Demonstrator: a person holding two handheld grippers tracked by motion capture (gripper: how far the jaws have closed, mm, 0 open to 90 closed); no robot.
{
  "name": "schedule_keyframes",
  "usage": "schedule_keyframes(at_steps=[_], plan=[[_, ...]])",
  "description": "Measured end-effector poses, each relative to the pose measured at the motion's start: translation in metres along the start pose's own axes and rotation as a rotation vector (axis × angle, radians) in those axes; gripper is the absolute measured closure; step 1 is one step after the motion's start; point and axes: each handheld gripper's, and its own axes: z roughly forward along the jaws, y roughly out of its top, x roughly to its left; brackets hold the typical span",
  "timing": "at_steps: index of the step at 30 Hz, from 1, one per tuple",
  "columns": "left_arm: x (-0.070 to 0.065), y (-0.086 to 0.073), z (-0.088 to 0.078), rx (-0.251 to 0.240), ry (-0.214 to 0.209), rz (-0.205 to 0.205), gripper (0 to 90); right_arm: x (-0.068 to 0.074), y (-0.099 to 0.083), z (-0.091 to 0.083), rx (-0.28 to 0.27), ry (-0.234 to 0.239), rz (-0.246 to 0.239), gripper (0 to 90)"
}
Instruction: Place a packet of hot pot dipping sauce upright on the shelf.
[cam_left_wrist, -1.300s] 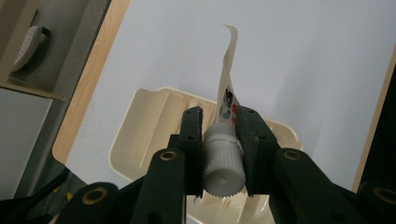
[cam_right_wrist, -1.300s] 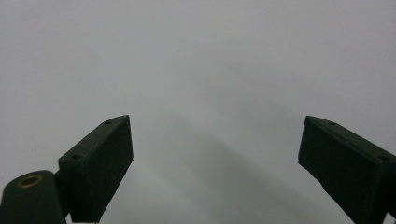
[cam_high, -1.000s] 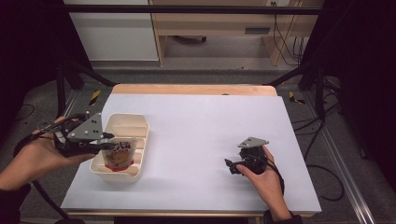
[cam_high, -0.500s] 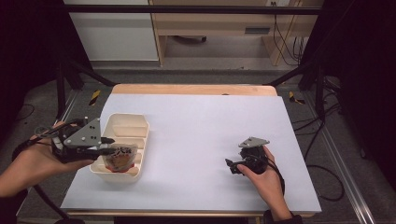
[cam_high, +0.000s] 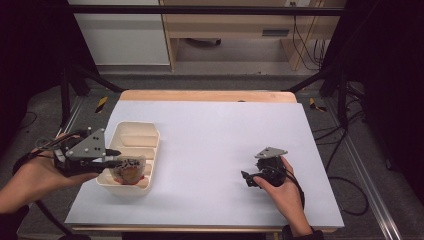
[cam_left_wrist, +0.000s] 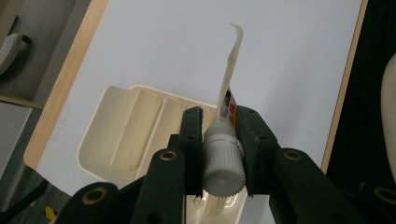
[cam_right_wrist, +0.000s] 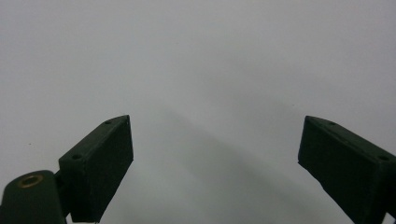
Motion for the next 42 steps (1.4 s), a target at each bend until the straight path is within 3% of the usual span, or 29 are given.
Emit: schedule_keyframes(at_steps=[12, 26, 42], plan=[[-0.002, -0.003, 0.007, 0.013, -0.030, 0.003, 72.6, 0.000, -0.001, 0.001, 0.009, 0.005, 0.005, 10.8], [-0.004, -0.026, 0.043, 0.082, -0.067, -0.024, 72.5, 0.000, -0.001, 0.002, 0.019, 0.008, -0.001, 10.9], [0.002, -0.035, 0.045, 0.052, -0.058, -0.076, 72.2, 0.001, -0.002, 0.005, 0.046, 0.014, 0.001, 11.4]])
